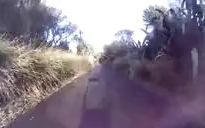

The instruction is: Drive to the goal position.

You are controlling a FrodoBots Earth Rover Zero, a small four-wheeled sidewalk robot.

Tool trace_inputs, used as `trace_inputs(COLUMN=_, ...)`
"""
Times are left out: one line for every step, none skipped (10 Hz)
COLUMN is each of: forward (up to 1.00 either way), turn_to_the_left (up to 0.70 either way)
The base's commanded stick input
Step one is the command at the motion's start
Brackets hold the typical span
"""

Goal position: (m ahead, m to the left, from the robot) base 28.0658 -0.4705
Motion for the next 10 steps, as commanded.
trace_inputs(forward=1.00, turn_to_the_left=0.00)
trace_inputs(forward=1.00, turn_to_the_left=0.00)
trace_inputs(forward=1.00, turn_to_the_left=0.00)
trace_inputs(forward=1.00, turn_to_the_left=0.00)
trace_inputs(forward=1.00, turn_to_the_left=-0.09)
trace_inputs(forward=1.00, turn_to_the_left=-0.22)
trace_inputs(forward=1.00, turn_to_the_left=-0.35)
trace_inputs(forward=1.00, turn_to_the_left=-0.40)
trace_inputs(forward=1.00, turn_to_the_left=-0.40)
trace_inputs(forward=1.00, turn_to_the_left=-0.40)
